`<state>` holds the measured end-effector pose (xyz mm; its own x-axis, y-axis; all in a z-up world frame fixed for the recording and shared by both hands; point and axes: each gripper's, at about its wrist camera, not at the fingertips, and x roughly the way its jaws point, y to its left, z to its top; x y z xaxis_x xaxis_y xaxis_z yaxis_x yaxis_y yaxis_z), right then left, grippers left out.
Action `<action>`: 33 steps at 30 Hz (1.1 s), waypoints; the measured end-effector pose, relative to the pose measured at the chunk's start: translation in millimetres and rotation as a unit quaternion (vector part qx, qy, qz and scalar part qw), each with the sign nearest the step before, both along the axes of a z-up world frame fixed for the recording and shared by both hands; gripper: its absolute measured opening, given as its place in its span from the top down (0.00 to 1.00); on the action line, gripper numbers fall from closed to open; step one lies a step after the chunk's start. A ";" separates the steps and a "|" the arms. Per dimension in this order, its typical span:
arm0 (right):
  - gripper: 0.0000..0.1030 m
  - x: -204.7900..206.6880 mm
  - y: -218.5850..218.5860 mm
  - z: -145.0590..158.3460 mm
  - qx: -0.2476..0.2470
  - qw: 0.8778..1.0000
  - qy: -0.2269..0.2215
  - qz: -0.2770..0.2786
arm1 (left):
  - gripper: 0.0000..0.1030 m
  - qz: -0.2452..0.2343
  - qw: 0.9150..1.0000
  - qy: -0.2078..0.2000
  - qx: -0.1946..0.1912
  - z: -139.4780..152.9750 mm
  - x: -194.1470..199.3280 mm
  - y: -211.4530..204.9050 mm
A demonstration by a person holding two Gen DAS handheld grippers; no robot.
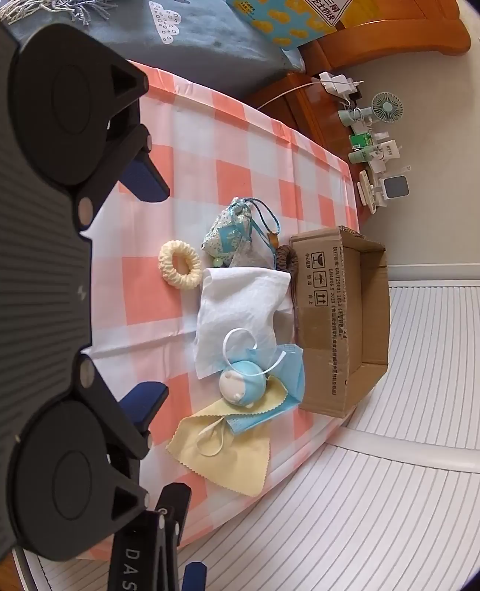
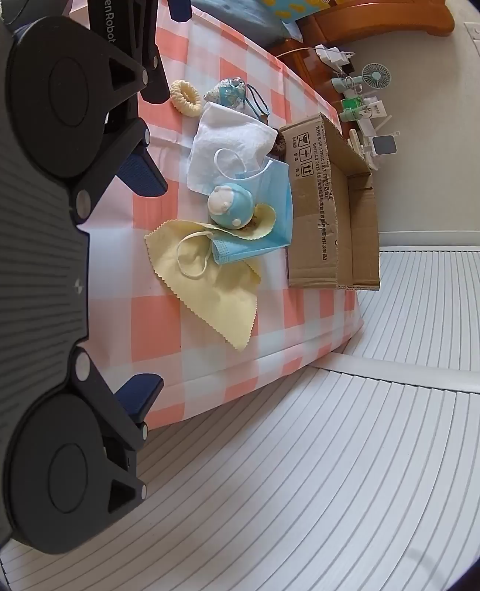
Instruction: Organize soft objects
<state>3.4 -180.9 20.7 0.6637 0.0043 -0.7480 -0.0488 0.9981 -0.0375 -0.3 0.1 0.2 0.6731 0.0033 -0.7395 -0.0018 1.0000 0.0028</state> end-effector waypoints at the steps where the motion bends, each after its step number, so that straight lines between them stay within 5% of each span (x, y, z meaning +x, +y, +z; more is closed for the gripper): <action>1: 0.00 -0.1 0.0 0.2 0.000 1.000 0.002 0.000 | 0.00 0.000 1.000 0.003 0.002 -0.2 0.3 -0.1; 33: 0.00 -1.7 1.3 4.4 -0.001 1.000 -0.005 0.003 | 0.00 0.004 1.000 -0.005 -0.003 3.1 -2.1 1.2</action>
<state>1.7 -179.6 25.1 0.6714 0.0060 -0.7411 -0.0542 0.9977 -0.0410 -2.4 1.3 3.3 0.6806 0.0040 -0.7326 -0.0094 1.0000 -0.0033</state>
